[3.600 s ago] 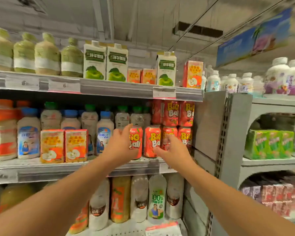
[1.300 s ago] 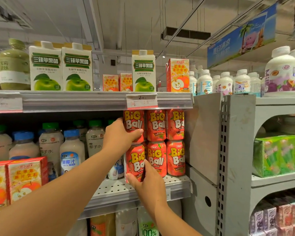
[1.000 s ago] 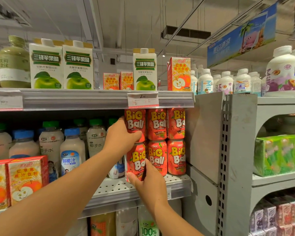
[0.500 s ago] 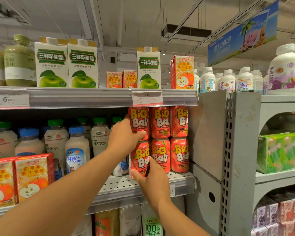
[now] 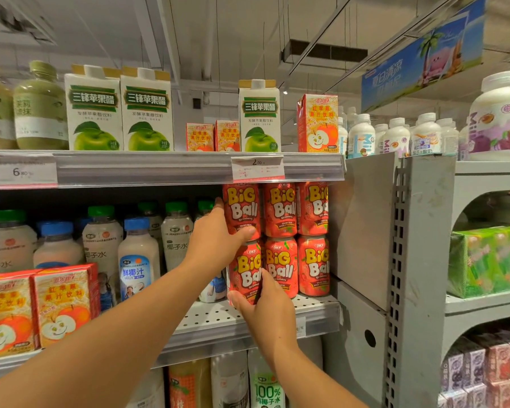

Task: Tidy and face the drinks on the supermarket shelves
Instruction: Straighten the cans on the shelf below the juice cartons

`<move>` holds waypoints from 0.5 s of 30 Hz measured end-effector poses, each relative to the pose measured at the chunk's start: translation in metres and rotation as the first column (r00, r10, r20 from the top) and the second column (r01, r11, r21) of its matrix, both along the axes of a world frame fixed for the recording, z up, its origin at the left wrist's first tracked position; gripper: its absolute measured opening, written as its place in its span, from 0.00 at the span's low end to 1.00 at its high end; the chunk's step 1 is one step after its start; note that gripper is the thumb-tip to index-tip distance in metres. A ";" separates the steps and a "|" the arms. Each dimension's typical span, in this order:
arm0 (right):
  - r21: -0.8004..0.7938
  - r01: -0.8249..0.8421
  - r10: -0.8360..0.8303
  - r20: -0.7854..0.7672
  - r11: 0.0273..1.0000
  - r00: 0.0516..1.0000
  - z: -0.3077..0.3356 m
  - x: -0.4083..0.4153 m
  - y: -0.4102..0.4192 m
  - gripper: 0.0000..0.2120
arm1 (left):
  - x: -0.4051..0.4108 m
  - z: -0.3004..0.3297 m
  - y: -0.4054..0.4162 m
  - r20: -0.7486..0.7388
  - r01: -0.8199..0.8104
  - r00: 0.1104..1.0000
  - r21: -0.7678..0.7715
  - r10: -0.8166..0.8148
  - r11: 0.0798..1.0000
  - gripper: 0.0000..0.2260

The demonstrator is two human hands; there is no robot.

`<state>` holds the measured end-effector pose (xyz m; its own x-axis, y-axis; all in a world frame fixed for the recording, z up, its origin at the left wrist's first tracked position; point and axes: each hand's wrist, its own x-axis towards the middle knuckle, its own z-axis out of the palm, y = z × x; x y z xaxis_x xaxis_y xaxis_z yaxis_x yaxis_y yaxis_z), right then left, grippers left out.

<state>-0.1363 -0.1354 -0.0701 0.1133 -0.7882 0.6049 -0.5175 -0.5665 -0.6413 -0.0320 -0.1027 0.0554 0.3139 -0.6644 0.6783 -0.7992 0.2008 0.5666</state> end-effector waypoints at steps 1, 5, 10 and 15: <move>0.001 0.003 -0.003 0.000 1.000 1.000 0.000 0.000 0.000 0.41 | 0.001 0.001 0.001 0.010 -0.010 1.000 -0.017 0.010 1.000 0.31; 0.014 -0.006 0.005 0.024 1.000 1.000 0.000 -0.001 0.001 0.40 | 0.006 0.011 0.002 -0.010 -0.022 1.000 -0.013 0.022 1.000 0.30; 0.037 -0.021 0.019 0.034 0.999 0.999 0.001 -0.001 0.000 0.40 | -0.001 0.023 -0.010 -0.103 0.065 0.993 0.025 -0.062 0.998 0.24; 0.035 -0.042 0.041 0.029 0.998 0.999 0.002 -0.002 -0.001 0.37 | -0.001 0.023 -0.014 -0.033 0.003 0.999 -0.045 -0.005 0.999 0.23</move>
